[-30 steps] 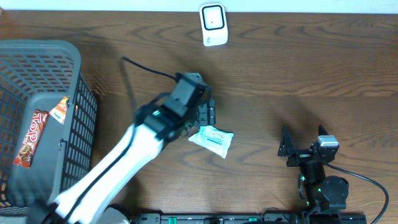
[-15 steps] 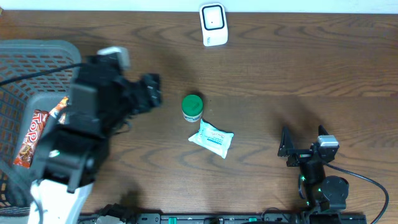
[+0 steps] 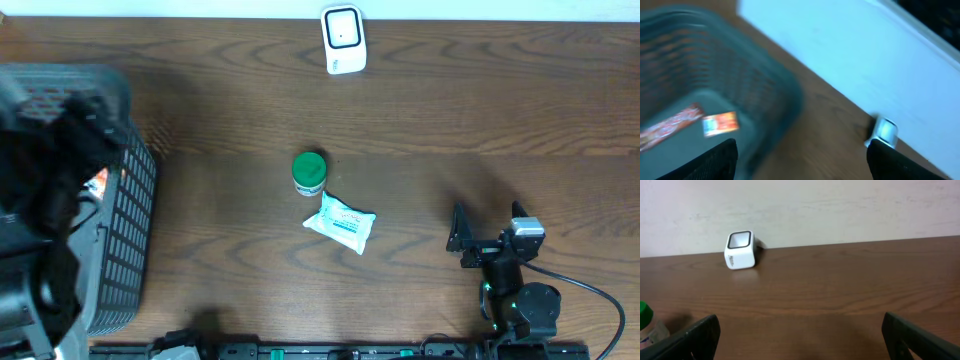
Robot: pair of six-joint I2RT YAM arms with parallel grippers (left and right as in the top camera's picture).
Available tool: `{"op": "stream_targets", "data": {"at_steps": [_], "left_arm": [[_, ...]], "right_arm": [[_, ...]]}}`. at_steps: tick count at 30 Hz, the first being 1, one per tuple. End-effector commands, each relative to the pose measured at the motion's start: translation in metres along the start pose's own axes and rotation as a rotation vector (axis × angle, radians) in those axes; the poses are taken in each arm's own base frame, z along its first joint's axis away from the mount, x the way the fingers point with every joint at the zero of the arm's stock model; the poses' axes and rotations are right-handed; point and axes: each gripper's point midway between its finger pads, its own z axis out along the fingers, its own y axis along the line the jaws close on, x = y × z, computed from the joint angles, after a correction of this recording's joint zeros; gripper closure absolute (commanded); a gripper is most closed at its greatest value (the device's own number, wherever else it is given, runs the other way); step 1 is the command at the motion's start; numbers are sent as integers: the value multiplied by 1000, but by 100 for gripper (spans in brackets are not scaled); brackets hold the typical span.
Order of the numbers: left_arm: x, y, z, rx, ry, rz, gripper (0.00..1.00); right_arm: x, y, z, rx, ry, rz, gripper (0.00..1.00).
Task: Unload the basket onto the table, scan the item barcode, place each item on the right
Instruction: 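Move the left gripper back into the basket toward the orange box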
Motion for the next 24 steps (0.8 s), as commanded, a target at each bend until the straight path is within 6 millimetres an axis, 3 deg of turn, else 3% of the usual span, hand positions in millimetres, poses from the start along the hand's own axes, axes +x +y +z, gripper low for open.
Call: {"op": "stream_targets", "data": {"at_steps": [1, 5, 9, 24], "left_arm": [[-11, 38, 3, -137, -21, -55, 17], [-15, 81, 5, -276, -33, -261, 17], [-15, 109, 9, -366, -29, -360, 17], [23, 156, 59, -542, 212, -448, 17]], "right_arm": [[2, 1, 0, -4, 6, 8, 1], [2, 1, 0, -4, 5, 8, 1], [2, 1, 0, -4, 6, 8, 1], [2, 1, 0, -4, 6, 8, 1]]}}
